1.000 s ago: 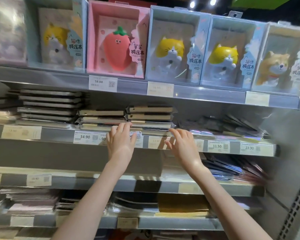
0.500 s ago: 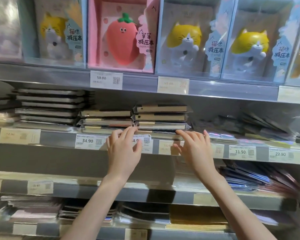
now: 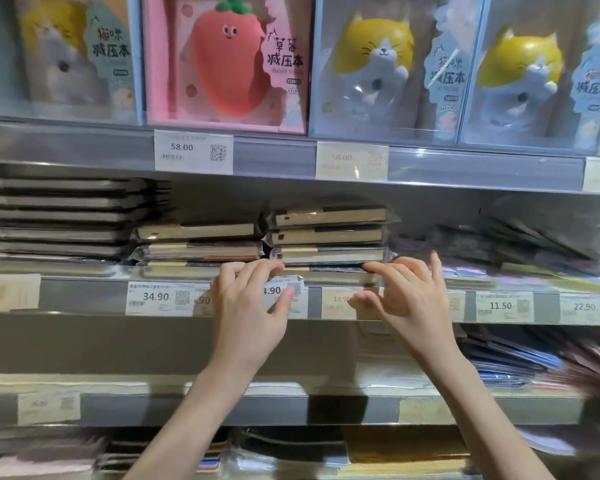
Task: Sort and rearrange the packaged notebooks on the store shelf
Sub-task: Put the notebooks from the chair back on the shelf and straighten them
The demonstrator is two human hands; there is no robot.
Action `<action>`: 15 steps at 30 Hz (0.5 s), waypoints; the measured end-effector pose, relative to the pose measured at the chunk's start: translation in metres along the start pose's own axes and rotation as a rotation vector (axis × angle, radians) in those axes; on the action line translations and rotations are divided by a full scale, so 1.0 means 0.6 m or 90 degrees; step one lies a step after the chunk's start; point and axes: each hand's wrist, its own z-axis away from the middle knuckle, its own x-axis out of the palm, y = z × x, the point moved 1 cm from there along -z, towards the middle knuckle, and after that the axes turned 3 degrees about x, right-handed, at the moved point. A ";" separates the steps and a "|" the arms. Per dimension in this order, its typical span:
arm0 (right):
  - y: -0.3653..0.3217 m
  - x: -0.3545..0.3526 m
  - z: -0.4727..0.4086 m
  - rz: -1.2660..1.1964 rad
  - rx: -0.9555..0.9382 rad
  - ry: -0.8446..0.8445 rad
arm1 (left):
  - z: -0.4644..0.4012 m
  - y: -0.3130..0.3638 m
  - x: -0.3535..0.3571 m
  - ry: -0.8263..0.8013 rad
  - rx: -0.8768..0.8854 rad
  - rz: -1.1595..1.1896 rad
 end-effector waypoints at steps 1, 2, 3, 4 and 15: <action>0.000 0.000 0.000 -0.005 0.010 0.007 | 0.000 0.003 0.000 -0.002 0.004 0.002; -0.001 -0.001 0.001 -0.009 0.021 0.010 | 0.000 0.006 0.001 -0.007 0.006 0.007; -0.002 0.000 0.000 -0.014 0.032 0.008 | 0.000 0.009 0.001 -0.013 0.006 0.016; -0.002 0.000 -0.001 -0.021 0.043 0.004 | -0.001 0.011 0.003 -0.019 0.004 0.026; -0.010 0.013 0.004 -0.068 0.080 0.016 | -0.003 0.009 0.005 -0.002 -0.026 0.094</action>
